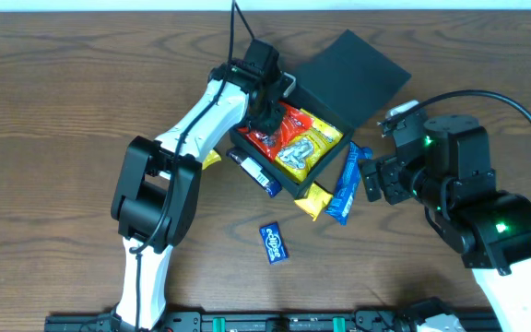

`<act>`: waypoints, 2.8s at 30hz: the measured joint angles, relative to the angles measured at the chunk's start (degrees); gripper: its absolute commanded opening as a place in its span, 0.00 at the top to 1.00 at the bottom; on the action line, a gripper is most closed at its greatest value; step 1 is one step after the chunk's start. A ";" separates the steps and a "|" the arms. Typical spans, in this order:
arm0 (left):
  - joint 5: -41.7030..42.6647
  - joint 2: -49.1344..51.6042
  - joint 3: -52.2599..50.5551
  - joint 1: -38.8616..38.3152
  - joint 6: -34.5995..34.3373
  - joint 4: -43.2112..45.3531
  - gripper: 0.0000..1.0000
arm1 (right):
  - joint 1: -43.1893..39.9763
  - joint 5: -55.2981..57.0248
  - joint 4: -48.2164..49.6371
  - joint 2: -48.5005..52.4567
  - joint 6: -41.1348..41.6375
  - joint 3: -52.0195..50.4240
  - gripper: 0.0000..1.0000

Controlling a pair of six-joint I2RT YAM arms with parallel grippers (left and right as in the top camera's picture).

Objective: Pack container
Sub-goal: 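Lower the red bag into the box's left side and release, then retract left gripper leftward out of the box, then lower left gripper onto the small yellow packet left of box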

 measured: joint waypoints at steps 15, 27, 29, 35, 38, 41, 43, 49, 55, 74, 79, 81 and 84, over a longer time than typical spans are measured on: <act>0.20 -0.02 -1.11 -0.02 -2.93 1.03 0.94 | 0.00 0.00 -0.02 0.00 0.00 0.00 0.01; -0.79 -18.08 2.10 0.20 -3.39 -9.03 0.94 | 0.00 0.00 0.00 0.00 0.00 0.00 0.01; -1.77 -21.64 2.25 0.44 -3.63 -11.39 0.94 | 0.00 0.00 0.02 0.00 0.00 0.00 0.01; -6.60 -30.99 -4.28 1.62 -3.80 -10.43 0.94 | 0.00 0.00 -0.04 0.00 0.00 0.00 0.01; -9.94 -37.09 -12.46 1.77 -3.98 -5.51 0.94 | 0.00 0.00 0.02 0.00 0.00 0.00 0.01; -14.45 -43.82 -20.81 2.12 -7.50 -0.24 0.94 | 0.00 -0.02 -0.04 -0.02 -0.02 -0.02 0.01; -17.51 -48.65 -26.12 3.82 -14.38 1.92 0.95 | 0.00 0.00 -0.04 0.00 0.00 -0.04 0.01; -20.87 -53.07 -34.77 9.68 -38.38 1.42 0.94 | 0.00 0.00 0.00 0.00 -0.02 -0.04 0.01; -22.27 -52.09 -40.44 10.23 -60.19 1.18 0.94 | 0.00 0.00 0.00 0.00 -0.02 -0.04 0.01; -17.64 -28.89 -24.15 12.20 -66.07 -2.97 0.05 | 0.00 0.00 -0.02 0.00 -0.02 -0.04 0.01; -17.35 -22.27 -22.62 12.52 -65.44 -3.54 0.05 | 0.00 0.00 -0.02 0.00 -0.02 -0.04 0.01; -16.94 -20.28 -22.62 13.03 -65.46 -3.21 0.05 | 0.00 0.00 -0.02 0.00 -0.02 -0.04 0.01; -16.28 -17.59 -22.62 14.08 -65.44 -3.19 0.05 | 0.00 0.00 -0.02 0.00 -0.02 -0.04 0.01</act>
